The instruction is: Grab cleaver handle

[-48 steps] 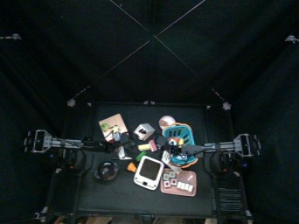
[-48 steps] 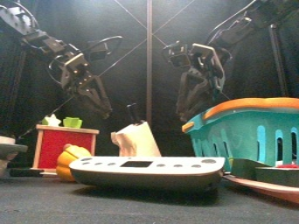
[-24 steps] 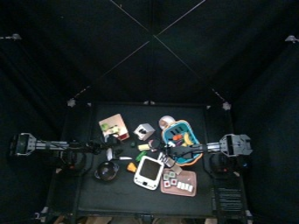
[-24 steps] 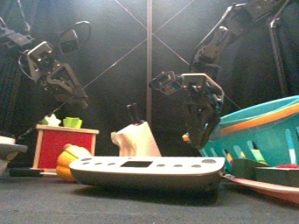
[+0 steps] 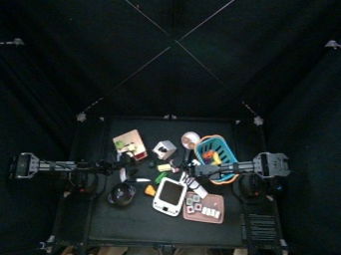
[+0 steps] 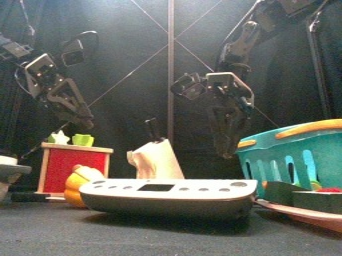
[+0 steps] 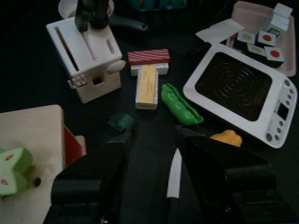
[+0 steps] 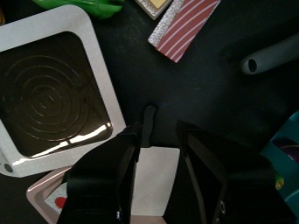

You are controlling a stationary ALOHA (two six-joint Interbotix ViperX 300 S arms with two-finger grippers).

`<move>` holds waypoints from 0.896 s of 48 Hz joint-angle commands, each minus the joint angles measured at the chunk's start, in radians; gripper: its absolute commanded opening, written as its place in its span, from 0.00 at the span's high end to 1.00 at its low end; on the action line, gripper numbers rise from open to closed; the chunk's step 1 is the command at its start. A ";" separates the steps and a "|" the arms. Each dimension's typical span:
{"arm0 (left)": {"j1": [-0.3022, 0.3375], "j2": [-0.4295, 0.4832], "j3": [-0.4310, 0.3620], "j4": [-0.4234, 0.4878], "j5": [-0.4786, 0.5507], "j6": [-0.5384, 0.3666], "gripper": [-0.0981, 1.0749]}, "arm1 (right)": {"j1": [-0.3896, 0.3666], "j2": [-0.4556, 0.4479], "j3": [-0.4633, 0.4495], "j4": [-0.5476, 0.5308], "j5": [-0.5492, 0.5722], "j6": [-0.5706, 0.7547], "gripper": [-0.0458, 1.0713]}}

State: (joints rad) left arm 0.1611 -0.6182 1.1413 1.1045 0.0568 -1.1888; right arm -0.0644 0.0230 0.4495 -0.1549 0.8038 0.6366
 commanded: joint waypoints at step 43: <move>0.005 0.000 0.020 -0.003 0.002 0.000 0.21 | 0.009 0.067 0.048 0.071 -0.152 0.000 0.26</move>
State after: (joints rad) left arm 0.1626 -0.6182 1.1735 1.1014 0.0598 -1.1888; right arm -0.0614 0.1074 0.5047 -0.0920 0.6611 0.6397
